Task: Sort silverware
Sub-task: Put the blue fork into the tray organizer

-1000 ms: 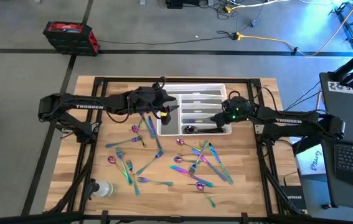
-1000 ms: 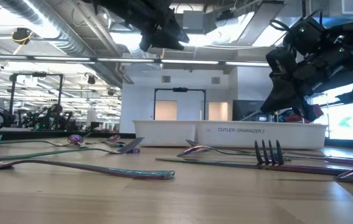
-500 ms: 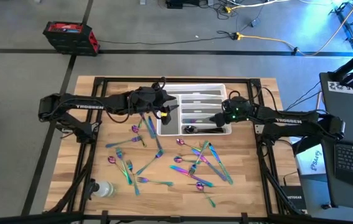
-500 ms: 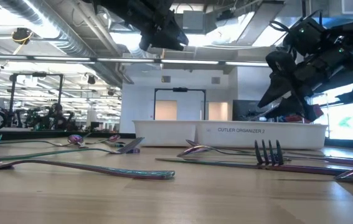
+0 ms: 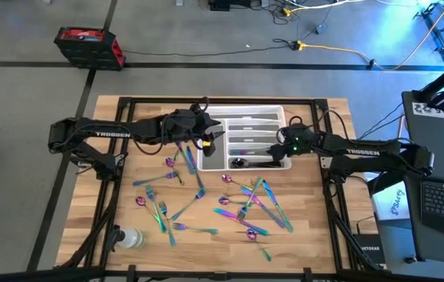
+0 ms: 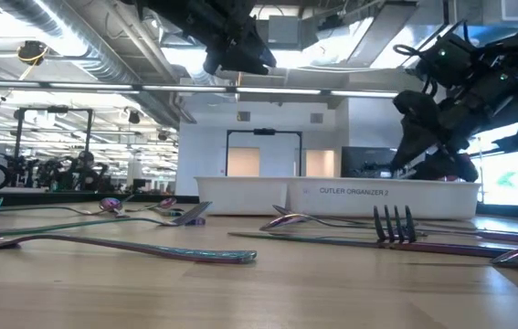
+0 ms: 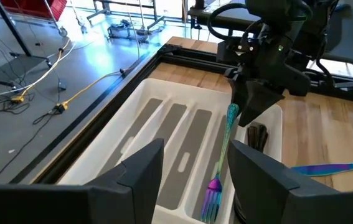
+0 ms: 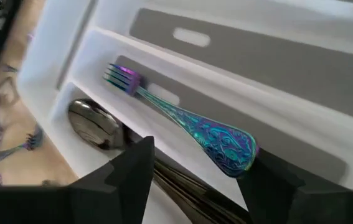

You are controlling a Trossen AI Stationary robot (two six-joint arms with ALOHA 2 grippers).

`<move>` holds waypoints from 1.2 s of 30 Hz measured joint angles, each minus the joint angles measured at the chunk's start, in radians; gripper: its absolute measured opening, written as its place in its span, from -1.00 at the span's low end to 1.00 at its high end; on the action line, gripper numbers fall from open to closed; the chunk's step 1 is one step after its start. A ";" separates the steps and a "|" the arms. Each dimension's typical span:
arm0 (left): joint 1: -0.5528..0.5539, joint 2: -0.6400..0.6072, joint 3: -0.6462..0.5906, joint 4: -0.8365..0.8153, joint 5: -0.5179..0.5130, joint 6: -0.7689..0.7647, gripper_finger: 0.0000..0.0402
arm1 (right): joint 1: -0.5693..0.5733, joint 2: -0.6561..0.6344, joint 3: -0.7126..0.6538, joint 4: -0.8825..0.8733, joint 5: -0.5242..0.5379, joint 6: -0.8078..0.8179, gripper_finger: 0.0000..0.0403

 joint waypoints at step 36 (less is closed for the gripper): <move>-0.001 0.000 0.000 -0.064 -0.003 0.030 -0.18 | 0.706 0.021 0.296 -0.160 -0.011 -0.658 -0.03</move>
